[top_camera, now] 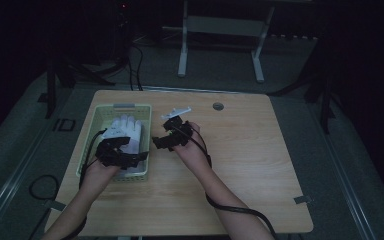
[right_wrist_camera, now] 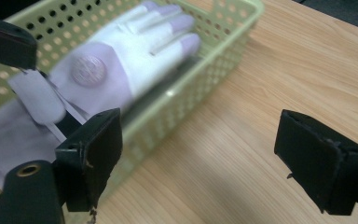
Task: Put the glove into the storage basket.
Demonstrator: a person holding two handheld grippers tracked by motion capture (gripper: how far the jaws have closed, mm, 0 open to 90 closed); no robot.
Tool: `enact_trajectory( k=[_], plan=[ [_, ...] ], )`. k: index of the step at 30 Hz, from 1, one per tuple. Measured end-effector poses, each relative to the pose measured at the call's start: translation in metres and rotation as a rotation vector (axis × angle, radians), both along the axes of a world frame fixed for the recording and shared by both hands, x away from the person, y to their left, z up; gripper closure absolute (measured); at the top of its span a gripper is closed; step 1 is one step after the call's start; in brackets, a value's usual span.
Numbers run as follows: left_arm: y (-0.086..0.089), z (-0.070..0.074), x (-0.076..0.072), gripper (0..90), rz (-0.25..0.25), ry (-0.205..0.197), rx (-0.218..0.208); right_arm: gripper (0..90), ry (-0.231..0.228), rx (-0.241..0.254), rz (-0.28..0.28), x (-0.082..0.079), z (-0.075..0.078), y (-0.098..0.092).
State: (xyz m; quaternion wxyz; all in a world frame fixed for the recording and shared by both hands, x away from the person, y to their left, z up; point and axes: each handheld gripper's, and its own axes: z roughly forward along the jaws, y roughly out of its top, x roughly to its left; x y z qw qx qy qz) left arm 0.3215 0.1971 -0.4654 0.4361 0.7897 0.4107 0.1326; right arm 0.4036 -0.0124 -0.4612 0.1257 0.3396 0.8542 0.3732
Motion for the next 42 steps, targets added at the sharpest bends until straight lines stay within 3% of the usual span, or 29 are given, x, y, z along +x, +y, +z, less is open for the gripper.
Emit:
enact_trajectory(
  k=[1,6,9,17,22,27,33,37,42],
  plan=[
    [-0.011,0.0,-0.002,8.6,-0.022,-0.008,0.0,15.1,0.0,-0.008,-0.003,0.0,-0.002,-0.009],
    [-0.028,0.0,-0.005,8.6,-0.058,-0.016,-0.003,15.2,-0.002,-0.013,-0.015,-0.003,-0.005,-0.026],
    [-0.043,-0.003,-0.007,8.6,-0.112,0.013,-0.02,15.3,0.004,-0.018,-0.027,-0.004,-0.011,-0.041],
    [-0.067,-0.014,-0.018,9.3,-0.15,-0.005,-0.04,15.3,0.009,-0.017,-0.036,-0.011,-0.026,-0.07],
    [-0.079,-0.018,-0.023,9.3,-0.195,-0.01,-0.06,15.3,-0.003,-0.029,-0.039,-0.015,-0.036,-0.08],
    [-0.097,-0.03,-0.03,9.3,-0.252,0.007,-0.046,15.3,0.017,-0.025,-0.052,-0.019,-0.053,-0.094],
    [-0.109,-0.04,-0.034,9.2,-0.29,0.02,-0.024,15.3,0.018,-0.027,-0.063,-0.021,-0.059,-0.102],
    [-0.12,-0.053,-0.037,9.3,-0.314,0.029,-0.006,15.3,0.019,-0.019,-0.072,-0.024,-0.064,-0.109],
    [-0.131,-0.068,-0.04,9.2,-0.362,0.06,-0.014,15.1,0.032,-0.023,-0.078,-0.028,-0.073,-0.113]
  ],
)
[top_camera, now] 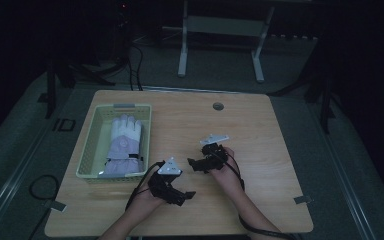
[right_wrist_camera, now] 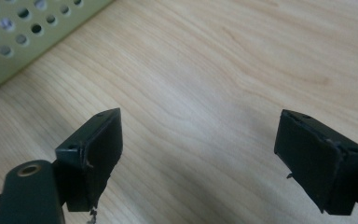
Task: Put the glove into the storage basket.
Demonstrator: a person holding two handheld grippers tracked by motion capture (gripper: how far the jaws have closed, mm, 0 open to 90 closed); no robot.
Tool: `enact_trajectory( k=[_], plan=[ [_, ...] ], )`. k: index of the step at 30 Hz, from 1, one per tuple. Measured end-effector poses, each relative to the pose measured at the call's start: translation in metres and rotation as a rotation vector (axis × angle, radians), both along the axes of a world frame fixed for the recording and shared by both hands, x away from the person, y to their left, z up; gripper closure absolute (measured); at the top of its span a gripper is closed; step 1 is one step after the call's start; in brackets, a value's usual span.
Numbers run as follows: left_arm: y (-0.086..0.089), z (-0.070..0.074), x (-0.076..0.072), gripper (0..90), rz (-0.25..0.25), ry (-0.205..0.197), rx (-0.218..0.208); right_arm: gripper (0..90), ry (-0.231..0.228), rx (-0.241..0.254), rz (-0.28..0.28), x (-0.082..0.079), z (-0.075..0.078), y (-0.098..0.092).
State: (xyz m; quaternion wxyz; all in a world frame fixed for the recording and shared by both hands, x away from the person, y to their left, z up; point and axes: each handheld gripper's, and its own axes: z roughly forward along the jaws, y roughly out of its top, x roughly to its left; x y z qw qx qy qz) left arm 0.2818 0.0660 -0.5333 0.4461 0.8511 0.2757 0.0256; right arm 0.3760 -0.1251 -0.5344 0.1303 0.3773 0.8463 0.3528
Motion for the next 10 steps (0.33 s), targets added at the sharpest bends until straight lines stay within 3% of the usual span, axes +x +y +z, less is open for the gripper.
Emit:
enact_trajectory(
  k=[4,10],
  plan=[
    [-0.0057,-0.0071,-0.0013,9.2,-0.021,0.0,0.026,14.8,0.007,0.003,-0.011,-0.0011,-0.0056,-0.0042],
    [-0.006,-0.0094,-0.0011,9.2,-0.023,0.004,0.031,14.8,0.028,0.024,-0.032,0.0001,-0.0081,-0.0104]
  ],
)
